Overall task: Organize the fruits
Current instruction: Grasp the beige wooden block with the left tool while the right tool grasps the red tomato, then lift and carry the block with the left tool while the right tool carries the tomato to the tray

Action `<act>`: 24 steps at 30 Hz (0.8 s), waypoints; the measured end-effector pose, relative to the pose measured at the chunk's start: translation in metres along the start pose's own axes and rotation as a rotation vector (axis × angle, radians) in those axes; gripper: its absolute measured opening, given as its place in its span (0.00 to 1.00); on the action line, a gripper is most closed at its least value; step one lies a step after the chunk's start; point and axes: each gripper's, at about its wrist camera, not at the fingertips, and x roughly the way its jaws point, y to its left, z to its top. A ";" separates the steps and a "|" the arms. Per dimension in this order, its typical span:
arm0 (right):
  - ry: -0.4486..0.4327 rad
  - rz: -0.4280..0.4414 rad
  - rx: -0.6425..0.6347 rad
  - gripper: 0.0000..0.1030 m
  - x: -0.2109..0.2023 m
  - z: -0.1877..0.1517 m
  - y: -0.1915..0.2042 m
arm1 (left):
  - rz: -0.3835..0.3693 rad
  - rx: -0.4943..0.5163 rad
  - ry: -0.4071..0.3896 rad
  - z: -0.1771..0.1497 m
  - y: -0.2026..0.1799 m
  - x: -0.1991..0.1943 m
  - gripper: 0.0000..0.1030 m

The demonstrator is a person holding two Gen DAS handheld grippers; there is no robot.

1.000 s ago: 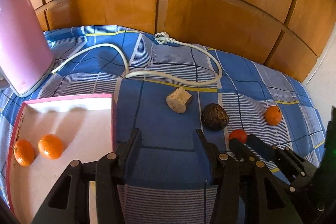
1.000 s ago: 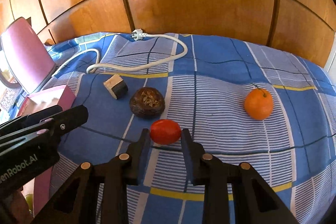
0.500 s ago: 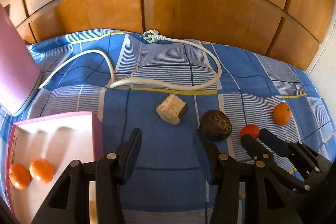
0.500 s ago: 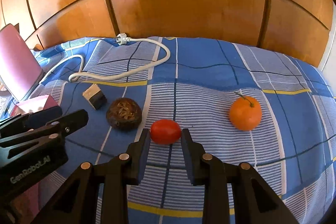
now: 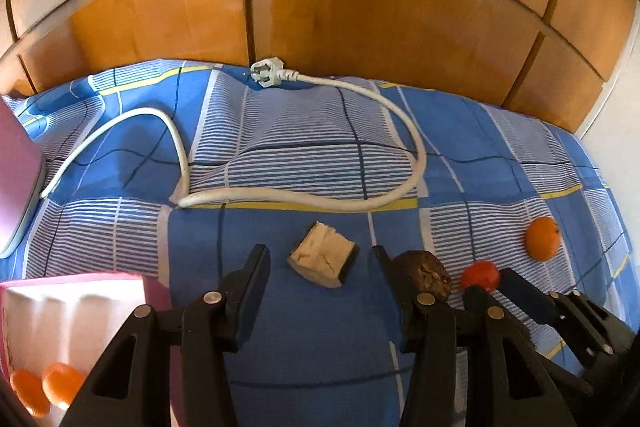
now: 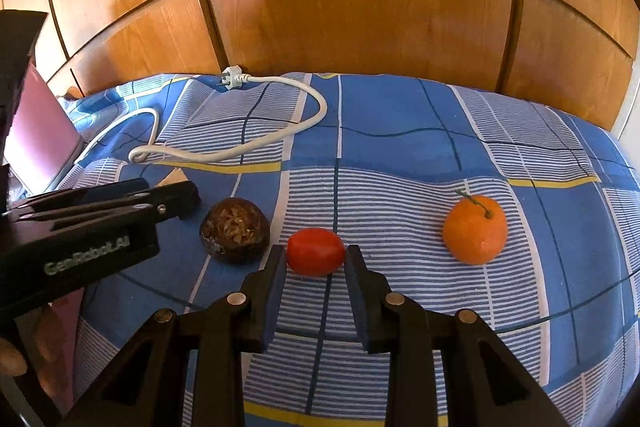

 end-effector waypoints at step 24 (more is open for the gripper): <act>0.056 0.029 0.058 0.29 -0.052 -0.054 -0.015 | -0.071 0.016 0.011 -0.101 -0.039 -0.084 0.38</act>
